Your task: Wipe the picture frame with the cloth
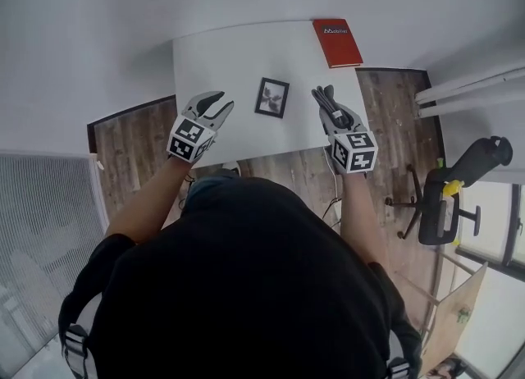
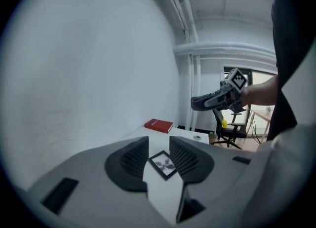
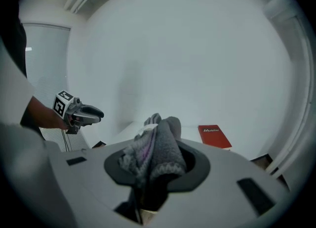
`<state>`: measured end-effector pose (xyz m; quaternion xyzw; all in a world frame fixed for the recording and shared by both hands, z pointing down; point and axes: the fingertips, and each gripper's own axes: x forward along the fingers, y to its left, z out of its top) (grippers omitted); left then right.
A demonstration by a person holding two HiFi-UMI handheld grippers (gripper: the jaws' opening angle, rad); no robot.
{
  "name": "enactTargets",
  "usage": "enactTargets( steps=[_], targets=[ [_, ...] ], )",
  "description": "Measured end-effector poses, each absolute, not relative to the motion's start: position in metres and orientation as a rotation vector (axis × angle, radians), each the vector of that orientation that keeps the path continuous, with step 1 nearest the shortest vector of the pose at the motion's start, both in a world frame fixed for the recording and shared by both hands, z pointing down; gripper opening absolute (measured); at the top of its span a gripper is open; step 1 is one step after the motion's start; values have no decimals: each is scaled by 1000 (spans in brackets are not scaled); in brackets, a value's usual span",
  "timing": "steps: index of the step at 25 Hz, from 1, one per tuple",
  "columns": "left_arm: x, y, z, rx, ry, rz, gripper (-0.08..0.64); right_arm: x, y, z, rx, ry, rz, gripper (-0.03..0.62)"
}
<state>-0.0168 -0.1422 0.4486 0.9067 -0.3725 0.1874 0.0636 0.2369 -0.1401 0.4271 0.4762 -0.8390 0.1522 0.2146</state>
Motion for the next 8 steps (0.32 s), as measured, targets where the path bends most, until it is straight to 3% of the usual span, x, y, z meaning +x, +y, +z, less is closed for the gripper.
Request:
enactTargets(
  steps=[8],
  targets=[
    [-14, -131, 436, 2703, -1152, 531, 135, 240, -131, 415, 1338, -2399, 482, 106]
  ],
)
